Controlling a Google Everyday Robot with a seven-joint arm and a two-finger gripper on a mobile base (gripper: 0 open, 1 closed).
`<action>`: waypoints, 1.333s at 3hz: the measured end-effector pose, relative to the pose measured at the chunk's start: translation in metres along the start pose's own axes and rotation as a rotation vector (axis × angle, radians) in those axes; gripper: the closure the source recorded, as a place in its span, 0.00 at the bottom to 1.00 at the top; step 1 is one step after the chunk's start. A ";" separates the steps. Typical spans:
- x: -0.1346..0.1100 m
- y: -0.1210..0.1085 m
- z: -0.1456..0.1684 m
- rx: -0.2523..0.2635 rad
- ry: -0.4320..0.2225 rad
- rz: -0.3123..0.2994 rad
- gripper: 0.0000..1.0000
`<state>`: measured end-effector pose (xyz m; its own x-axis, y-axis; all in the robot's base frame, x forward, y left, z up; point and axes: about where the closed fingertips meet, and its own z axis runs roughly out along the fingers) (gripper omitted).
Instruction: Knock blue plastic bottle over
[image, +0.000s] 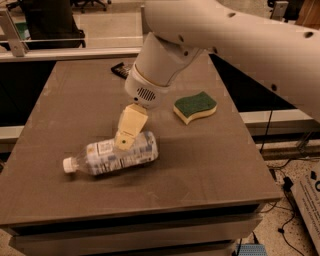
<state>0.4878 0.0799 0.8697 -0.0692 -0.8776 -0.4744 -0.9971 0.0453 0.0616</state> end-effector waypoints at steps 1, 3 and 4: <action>0.035 -0.005 -0.035 0.075 -0.144 0.138 0.00; 0.095 -0.008 -0.108 0.210 -0.358 0.305 0.00; 0.123 0.002 -0.137 0.287 -0.433 0.400 0.00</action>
Offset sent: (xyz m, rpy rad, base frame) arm 0.0160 -0.1783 0.0619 0.4411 -0.0726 -0.5126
